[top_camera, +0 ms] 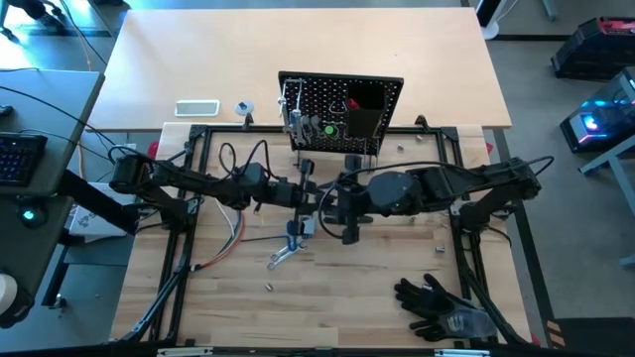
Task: Hang tools onto peg board
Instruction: Put the spirit level into the black bin on the peg board
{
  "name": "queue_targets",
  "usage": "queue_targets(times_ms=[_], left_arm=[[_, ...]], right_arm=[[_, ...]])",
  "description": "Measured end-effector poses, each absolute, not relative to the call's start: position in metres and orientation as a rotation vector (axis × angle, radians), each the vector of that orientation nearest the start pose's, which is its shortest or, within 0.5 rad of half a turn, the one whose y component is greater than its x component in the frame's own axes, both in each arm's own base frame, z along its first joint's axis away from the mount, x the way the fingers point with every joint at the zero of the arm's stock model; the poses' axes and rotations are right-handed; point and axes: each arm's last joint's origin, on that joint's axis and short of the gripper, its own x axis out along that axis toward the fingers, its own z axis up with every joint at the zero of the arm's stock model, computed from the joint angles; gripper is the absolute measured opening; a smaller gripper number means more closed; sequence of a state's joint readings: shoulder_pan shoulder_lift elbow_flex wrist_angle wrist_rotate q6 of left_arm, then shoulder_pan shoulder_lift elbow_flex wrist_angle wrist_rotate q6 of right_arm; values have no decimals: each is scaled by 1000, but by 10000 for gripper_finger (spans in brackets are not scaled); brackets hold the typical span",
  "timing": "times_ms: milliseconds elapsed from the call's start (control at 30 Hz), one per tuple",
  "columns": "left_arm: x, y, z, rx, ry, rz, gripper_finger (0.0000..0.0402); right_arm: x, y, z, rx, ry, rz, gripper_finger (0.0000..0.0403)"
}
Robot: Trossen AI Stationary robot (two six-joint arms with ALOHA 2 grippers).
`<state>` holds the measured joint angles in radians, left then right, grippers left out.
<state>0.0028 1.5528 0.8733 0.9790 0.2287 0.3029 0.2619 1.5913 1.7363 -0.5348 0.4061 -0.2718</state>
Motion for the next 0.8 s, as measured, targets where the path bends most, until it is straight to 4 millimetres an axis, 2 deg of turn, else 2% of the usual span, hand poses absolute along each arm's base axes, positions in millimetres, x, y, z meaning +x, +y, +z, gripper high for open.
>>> queue_targets(times_ms=[167,200,333,533,667,800], left_arm=[[335,-3,289,360,-331,-154,41],[335,-2,289,366,-331,-153,47],[335,-1,287,352,-309,-138,80],[331,0,287,356,-244,-129,90],[317,1,298,370,-148,-97,92],[295,1,314,378,-59,-74,93]], right_arm=[[338,79,427,-413,377,-62,45],[338,79,427,-418,377,-62,34],[339,79,428,-440,369,-50,34],[334,76,435,-452,346,-94,34],[315,72,456,-455,290,-113,34],[292,64,484,-430,214,-131,35]])
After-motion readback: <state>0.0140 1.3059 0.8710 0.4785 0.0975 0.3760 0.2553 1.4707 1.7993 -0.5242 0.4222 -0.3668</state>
